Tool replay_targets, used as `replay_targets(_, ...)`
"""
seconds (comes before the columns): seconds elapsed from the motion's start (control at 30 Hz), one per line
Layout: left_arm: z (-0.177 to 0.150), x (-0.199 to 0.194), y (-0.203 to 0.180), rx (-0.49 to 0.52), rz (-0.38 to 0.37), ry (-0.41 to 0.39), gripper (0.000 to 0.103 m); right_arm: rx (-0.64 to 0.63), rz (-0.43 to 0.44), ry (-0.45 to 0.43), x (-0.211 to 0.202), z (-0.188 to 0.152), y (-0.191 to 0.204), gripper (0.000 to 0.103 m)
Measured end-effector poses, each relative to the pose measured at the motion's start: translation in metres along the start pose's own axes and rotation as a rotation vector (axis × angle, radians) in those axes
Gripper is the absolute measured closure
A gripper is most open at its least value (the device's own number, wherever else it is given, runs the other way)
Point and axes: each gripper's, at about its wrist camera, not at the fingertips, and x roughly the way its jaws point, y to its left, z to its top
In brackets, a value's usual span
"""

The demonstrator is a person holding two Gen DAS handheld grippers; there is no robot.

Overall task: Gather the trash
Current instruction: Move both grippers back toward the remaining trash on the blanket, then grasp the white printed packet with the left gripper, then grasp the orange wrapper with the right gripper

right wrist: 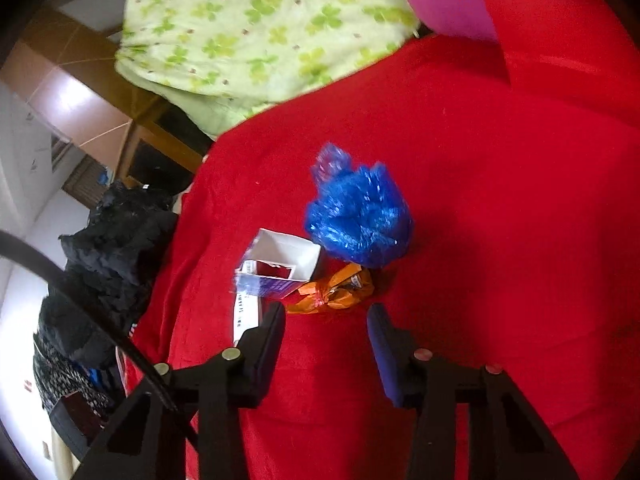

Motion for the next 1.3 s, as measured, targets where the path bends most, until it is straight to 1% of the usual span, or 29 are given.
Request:
replay_targets(0.1, 0.010, 0.022, -0.002, 0.003, 0.001, 0.015, 0.035, 0.044, 0.016, 0.038, 0.018, 0.005, -0.004, 0.057)
replay_targets(0.2, 0.015, 0.048, -0.003, 0.006, 0.017, 0.044, 0.035, 0.080, 0.008, 0.068, 0.035, 0.010, -0.006, 0.057)
replay_targets(0.27, 0.016, 0.058, -0.003, 0.006, 0.016, 0.059, 0.035, 0.106, -0.012, 0.078, 0.044, 0.013, -0.009, 0.057)
replay_targets(0.33, 0.016, 0.065, -0.004, 0.012, 0.015, 0.067, 0.035, 0.151, -0.015, 0.094, 0.054, 0.016, -0.015, 0.057)
replay_targets(0.4, 0.019, 0.069, -0.005, 0.023, 0.017, 0.066, 0.035, 0.190, -0.030, 0.098, 0.060, 0.019, -0.022, 0.057)
replay_targets(0.5, 0.023, 0.077, -0.003, 0.009, 0.014, 0.083, 0.035, 0.231, -0.012, 0.083, 0.066, 0.023, -0.027, 0.057)
replay_targets(0.57, 0.024, 0.082, 0.000, -0.009, 0.010, 0.098, 0.035, 0.227, -0.021, 0.060, 0.069, 0.026, -0.026, 0.057)
replay_targets(0.67, 0.025, 0.089, 0.003, -0.010, 0.027, 0.117, 0.035, 0.192, -0.047, 0.061, 0.074, 0.027, -0.019, 0.057)
replay_targets(0.77, 0.024, 0.093, 0.012, -0.058, -0.021, 0.143, 0.036, 0.177, -0.067, 0.055, 0.074, 0.025, -0.014, 0.066)
replay_targets(0.83, 0.022, 0.097, 0.019, -0.102, -0.041, 0.162, 0.047, 0.173, -0.076, 0.052, 0.073, 0.023, -0.013, 0.070)
replay_targets(0.87, 0.021, 0.097, 0.022, -0.113, -0.040, 0.166, 0.056, 0.170, -0.076, 0.054, 0.071, 0.022, -0.012, 0.070)
replay_targets(0.9, 0.020, 0.096, 0.024, -0.118, -0.036, 0.166, 0.060, 0.168, -0.072, 0.056, 0.068, 0.019, -0.011, 0.070)
replay_targets(0.93, 0.020, 0.094, 0.026, -0.122, -0.040, 0.163, 0.062, 0.168, -0.067, 0.056, 0.066, 0.018, -0.011, 0.070)
replay_targets(1.17, 0.010, 0.070, 0.029, -0.102, -0.035, 0.139, 0.063, 0.123, -0.054, 0.026, 0.037, 0.004, -0.005, 0.070)
replay_targets(1.3, 0.003, 0.046, 0.037, -0.093, -0.026, 0.115, 0.063, 0.073, -0.060, -0.013, 0.012, -0.004, 0.002, 0.070)
